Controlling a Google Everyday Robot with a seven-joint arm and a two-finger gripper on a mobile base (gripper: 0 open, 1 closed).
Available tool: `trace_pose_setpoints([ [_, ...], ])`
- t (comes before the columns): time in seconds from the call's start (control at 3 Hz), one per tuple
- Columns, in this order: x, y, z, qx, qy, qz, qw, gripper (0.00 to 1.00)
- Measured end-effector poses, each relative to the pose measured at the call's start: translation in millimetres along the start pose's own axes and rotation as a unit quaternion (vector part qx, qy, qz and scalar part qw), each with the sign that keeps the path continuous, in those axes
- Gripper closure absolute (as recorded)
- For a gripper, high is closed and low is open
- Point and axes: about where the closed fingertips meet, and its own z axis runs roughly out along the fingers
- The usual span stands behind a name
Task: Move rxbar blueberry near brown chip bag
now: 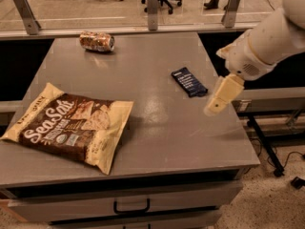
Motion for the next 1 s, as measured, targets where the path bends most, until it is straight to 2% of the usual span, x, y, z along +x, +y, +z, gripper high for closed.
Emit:
trace_pose_setpoints([
  [0.33, -15, -21, 47, -0.003, -0.031, 0.031, 0.999, 0.0],
  [0.67, -20, -26, 83, -0.019, -0.043, 0.07, 0.9964, 0.0],
  [1.0, -17, -31, 112, -0.027, -0.042, 0.105, 0.9932, 0.18],
])
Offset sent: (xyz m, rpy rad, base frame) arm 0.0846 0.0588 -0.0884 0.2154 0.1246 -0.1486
